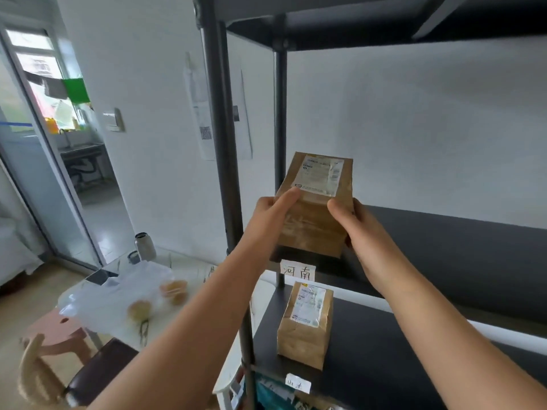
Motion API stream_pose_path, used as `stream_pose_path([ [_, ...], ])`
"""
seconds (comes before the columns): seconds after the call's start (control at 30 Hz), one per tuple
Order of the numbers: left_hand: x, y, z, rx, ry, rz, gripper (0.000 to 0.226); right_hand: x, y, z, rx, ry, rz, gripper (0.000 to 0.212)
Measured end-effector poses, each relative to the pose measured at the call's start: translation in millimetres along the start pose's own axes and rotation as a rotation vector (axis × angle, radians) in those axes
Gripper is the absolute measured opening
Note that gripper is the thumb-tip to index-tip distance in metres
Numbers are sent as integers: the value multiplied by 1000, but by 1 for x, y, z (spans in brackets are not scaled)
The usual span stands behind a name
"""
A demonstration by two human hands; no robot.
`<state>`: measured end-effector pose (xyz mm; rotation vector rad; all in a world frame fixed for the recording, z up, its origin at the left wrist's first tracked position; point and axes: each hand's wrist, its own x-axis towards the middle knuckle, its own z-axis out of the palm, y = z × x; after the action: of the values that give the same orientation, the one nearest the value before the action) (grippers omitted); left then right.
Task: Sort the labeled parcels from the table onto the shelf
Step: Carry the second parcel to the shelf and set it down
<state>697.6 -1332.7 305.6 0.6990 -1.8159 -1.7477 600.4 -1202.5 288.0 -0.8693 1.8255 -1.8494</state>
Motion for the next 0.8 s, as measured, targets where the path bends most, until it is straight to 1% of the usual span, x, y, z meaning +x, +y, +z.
stream_pose_path([
  [0.07,21,-7,-2,1,-18,-32,98,13,5,6,-10,30,25,73],
  [0.13,32,-9,-2,-12,-31,-61,88,23,8,10,-18,65,56,64],
  [0.2,39,-12,-2,0,-45,-90,78,31,12,14,-39,97,74,63],
  [0.3,52,-17,-2,12,-55,-109,68,41,15,19,-59,151,107,67],
  [0.4,57,-20,0,40,-56,-80,66,46,14,23,-47,178,126,60],
  [0.6,58,-19,-2,78,-75,-45,68,45,7,32,-89,232,159,53],
  [0.7,54,-22,-8,141,-72,62,64,37,3,37,-169,295,169,67],
  [0.8,38,-33,-15,302,-29,234,68,22,3,44,-255,396,162,79],
])
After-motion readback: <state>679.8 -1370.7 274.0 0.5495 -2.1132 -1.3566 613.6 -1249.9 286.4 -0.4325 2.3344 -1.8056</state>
